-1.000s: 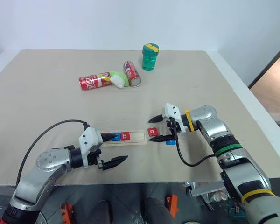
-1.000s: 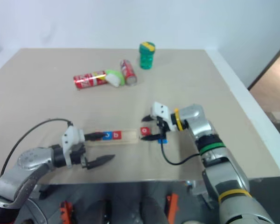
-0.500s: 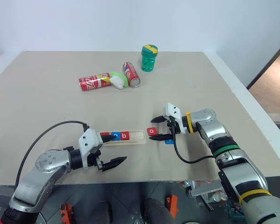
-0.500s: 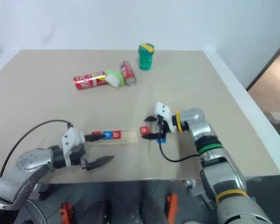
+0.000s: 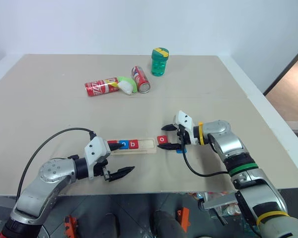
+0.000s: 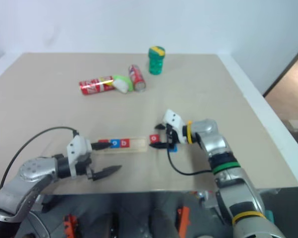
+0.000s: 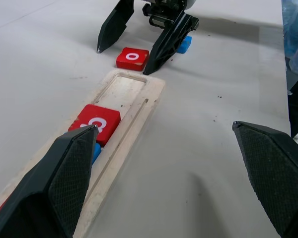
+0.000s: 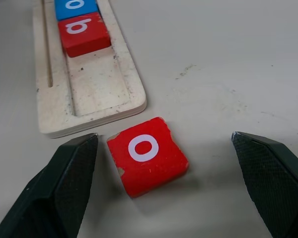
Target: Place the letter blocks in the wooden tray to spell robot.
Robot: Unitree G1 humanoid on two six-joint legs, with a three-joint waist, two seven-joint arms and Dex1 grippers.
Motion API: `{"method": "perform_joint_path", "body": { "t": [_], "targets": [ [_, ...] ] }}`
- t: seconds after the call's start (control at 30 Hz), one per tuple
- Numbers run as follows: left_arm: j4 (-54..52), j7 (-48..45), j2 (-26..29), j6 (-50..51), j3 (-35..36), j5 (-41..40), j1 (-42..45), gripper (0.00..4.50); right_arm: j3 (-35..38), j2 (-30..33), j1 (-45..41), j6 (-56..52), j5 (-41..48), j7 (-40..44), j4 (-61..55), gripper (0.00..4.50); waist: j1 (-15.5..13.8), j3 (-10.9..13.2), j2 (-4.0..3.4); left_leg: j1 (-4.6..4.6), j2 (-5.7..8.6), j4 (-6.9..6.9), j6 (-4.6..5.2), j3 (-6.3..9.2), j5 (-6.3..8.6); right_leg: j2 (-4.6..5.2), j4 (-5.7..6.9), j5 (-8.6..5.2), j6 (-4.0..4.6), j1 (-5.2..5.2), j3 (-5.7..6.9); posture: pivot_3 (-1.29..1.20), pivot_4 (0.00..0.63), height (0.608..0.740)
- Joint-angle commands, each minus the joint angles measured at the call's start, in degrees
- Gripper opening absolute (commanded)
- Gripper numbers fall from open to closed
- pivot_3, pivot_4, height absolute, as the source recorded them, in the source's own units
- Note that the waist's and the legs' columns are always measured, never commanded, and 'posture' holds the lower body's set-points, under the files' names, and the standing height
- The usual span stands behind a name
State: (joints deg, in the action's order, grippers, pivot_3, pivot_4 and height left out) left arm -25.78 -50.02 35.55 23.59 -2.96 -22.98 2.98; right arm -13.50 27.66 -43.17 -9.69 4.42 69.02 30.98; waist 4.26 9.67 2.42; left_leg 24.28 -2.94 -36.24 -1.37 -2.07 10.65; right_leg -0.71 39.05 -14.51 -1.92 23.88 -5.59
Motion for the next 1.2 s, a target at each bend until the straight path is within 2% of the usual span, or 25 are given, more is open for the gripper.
{"method": "perform_joint_path", "body": {
  "t": [0.03,0.17,0.3,0.33,0.63,0.8,1.07,1.2],
  "targets": [
    [-0.59,-0.03,0.44,-0.65,-0.12,0.2,0.85,4.5,1.34,1.66,3.76,-6.99,-0.8,-4.44,-6.72,4.2,-0.12,-0.01,0.01,0.0,0.0,-0.04,0.0,0.01,0.0,0.0,0.0,-0.01,-0.06,-0.02,0.02,0.0,0.15,0.74],
    [-0.4,-0.16,0.45,-0.69,-0.18,0.35,1.07,4.5,1.82,2.4,4.83,-8.85,-0.7,-5.58,-8.68,3.42,-0.13,-0.01,0.0,0.0,0.0,-0.07,0.0,0.01,0.0,0.0,0.0,-0.09,-0.23,-0.03,0.0,0.0,0.15,0.74],
    [-0.17,-0.47,0.55,-0.8,-0.16,0.52,1.17,4.5,2.67,2.94,5.6,-10.71,-0.13,-6.75,-10.68,1.88,-0.26,-0.01,0.01,0.0,0.03,-0.09,0.0,0.0,0.0,0.02,-0.01,-0.1,-0.26,-0.05,0.0,0.0,0.15,0.74],
    [-0.07,-0.55,0.58,-0.84,-0.14,0.58,1.2,4.5,2.82,3.07,5.84,-10.94,-0.06,-6.83,-11.2,1.7,-0.27,-0.01,0.01,0.0,0.02,-0.09,0.0,0.0,0.0,0.02,-0.01,-0.1,-0.26,-0.05,-0.01,0.0,0.15,0.74],
    [1.15,-0.7,0.84,-1.28,0.25,1.08,1.42,4.5,3.59,3.0,5.68,-11.06,0.5,-8.76,-15.02,1.7,-0.27,-0.01,0.01,0.0,0.02,-0.09,0.0,0.0,0.0,0.02,-0.01,-0.11,-0.27,-0.04,0.0,0.0,0.15,0.74],
    [2.7,0.86,1.34,-3.19,2.74,2.27,-0.46,4.5,3.24,-0.31,2.32,-21.87,3.09,-11.79,-25.22,1.7,0.08,0.01,-0.02,0.05,-0.07,-0.07,0.0,-0.09,0.0,-0.01,0.01,-0.06,-0.22,0.12,-0.08,0.0,0.15,0.74],
    [2.58,3.15,1.14,-5.71,3.92,3.75,-2.92,4.5,-0.74,-5.51,6.23,-37.03,2.92,-21.11,-40.54,1.7,-0.06,0.0,-0.01,0.21,-0.15,0.1,-0.01,0.01,0.01,-0.1,0.02,-0.16,-0.12,0.29,0.01,0.0,0.15,0.74],
    [1.48,4.41,0.16,-6.19,4.38,3.37,-4.24,4.5,-3.28,-6.49,8.86,-38.29,1.94,-23.97,-41.95,1.7,-0.07,0.0,0.0,0.33,-0.04,0.09,-0.01,-0.02,0.01,0.02,0.01,-0.16,-0.15,0.39,-0.01,0.0,0.15,0.74]
  ]
}}
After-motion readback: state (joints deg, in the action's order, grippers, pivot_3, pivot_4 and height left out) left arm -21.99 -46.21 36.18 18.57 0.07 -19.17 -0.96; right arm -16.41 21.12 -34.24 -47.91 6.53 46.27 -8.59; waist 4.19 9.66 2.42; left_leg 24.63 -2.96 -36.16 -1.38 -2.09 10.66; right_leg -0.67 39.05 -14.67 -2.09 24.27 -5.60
